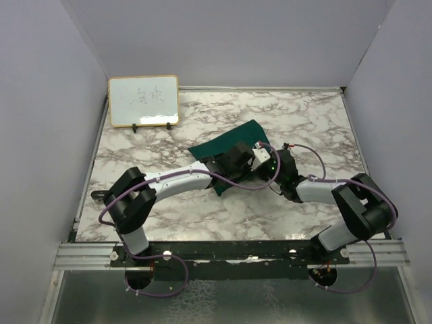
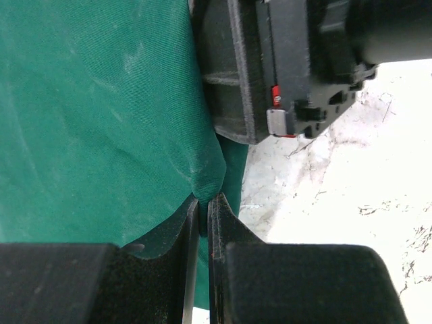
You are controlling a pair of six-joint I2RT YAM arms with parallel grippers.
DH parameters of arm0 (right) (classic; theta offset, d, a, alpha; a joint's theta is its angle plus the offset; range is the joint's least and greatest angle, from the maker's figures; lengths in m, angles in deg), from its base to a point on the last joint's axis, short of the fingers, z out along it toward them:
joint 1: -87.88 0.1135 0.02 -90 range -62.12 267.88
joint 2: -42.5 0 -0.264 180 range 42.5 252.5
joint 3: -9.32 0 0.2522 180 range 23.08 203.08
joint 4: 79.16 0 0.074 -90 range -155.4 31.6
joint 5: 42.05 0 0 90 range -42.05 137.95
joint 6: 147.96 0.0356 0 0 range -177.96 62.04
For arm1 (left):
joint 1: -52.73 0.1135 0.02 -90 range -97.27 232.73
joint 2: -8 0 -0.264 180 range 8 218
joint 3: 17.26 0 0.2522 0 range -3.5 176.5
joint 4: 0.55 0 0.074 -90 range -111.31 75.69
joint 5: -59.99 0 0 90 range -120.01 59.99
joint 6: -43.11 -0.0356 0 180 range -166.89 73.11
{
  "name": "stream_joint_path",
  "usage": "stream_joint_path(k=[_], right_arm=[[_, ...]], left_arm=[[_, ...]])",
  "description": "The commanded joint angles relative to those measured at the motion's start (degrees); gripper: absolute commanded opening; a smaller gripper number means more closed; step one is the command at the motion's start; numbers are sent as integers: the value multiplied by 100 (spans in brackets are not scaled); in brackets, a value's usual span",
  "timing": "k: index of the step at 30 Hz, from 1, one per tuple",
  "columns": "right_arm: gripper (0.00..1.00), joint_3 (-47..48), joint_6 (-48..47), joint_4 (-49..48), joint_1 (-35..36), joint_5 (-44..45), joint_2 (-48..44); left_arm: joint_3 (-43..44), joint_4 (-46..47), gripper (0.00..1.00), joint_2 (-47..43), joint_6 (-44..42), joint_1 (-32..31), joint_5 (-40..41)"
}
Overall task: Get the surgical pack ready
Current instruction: Pack the surgical kit at the center of the board.
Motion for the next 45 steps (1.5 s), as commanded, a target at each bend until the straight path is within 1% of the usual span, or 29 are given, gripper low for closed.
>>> stream_joint_path(k=[1, 5, 8, 11, 14, 17, 18, 19, 21, 23, 25, 27, 28, 29, 31, 32, 34, 37, 41, 43, 45], right_arm=[[22, 5, -404, 1651, -18, -41, -481], [22, 14, -830, 2622, -42, -23, -1035], [22, 126, -1286, 3507, -100, 241, -1571], [22, 313, -1852, 4448, -572, 285, -2030], [21, 587, -2625, 4816, -1080, -140, -2298], [21, 1003, -3453, 4933, -1149, -231, -2460], [21, 1156, -3678, 4948, -1267, -379, -2428], [21, 1325, -3900, 4973, -1527, -670, -2331], [21, 1694, -4368, 4931, -1980, -1489, -2091], [22, 2084, -4745, 4854, -2250, -2302, -1861], [22, 2403, -4928, 4715, -2333, -2811, -1651], [22, 2607, -4983, 4461, -2373, -3526, -1342], [21, 2757, -4928, 4432, -2377, -4025, -1094], [19, 2902, -4896, 4376, -2375, -4562, -791], [18, 2855, -4526, 3636, -2367, -5580, -402], [18, 2756, -4259, 3193, -2359, -5888, -270], [18, 2755, -3980, 2696, -2293, -6453, 154], [17, 3125, -4123, 2844, -2099, -6640, 772], [16, 3089, -3695, 2126, -2072, -6909, 1235], [15, 3138, -3706, 2158, -2067, -6834, 1444], [14, 3099, -3767, 2166, -2069, -6792, 1548]], left_arm=[[-86, 38, 0, 95, 216, -94, -328], [-79, 24, 0, 118, 215, -99, -329], [-79, 28, 0, 134, 212, -93, -347], [-64, 17, 0, 160, 225, -99, -423], [-95, 65, 0, 179, 238, -98, -457], [-32, -24, 0, 226, 207, -97, -486], [-29, -36, 2, 228, 199, -98, -526], [-29, -37, 4, 227, 190, -99, -594], [-46, -50, 7, 222, 204, -94, -719], [-80, -64, 13, 191, 224, -96, -850], [-115, -63, 21, 122, 259, -98, -885], [-113, -77, 28, 22, 285, -90, -926], [-109, -94, 31, 9, 325, -85, -925], [-88, -98, 36, -187, 373, -70, -933], [-37, -130, 44, -361, 497, 33, -1105], [-11, -164, 46, -428, 560, 109, -1227], [5, -171, 49, -584, 704, 310, -1578], [-16, 49, 50, -725, 979, 705, -2277], [62, 665, 35, -466, 1664, 1223, -3163], [48, 1193, 30, -198, 2178, 1449, -3658], [119, 1600, 25, 226, 2469, 1534, -4056]])
